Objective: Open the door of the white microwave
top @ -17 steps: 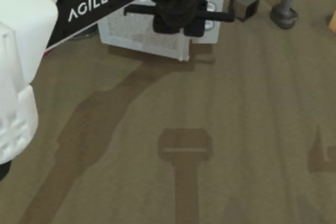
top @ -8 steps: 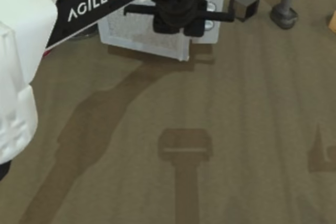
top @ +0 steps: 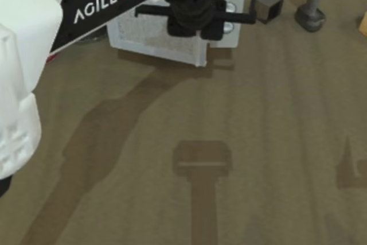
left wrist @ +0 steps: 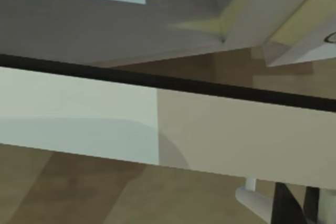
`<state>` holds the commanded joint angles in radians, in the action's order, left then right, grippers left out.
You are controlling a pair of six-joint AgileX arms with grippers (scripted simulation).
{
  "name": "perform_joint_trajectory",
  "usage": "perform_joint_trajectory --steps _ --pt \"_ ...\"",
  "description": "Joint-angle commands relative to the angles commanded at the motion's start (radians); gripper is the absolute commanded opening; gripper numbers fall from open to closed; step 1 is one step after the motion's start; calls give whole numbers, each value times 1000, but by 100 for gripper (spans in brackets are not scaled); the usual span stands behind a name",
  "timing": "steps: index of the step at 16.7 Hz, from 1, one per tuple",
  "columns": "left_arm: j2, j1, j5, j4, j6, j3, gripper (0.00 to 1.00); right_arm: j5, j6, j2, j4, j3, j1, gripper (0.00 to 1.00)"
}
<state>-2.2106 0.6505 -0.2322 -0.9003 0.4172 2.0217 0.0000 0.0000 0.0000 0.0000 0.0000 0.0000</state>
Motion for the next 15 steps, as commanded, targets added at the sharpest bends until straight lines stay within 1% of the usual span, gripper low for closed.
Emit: perform_joint_trajectory --steps 4,10,15 --pt "11 4 9 12 -9 -18 0 0 0 0 0 0 0 100" --pt "98 -13 51 80 -99 -158 0 0 0 0 0 0 0 100" --pt "101 -13 52 82 -102 -161 0 0 0 0 0 0 0 100"
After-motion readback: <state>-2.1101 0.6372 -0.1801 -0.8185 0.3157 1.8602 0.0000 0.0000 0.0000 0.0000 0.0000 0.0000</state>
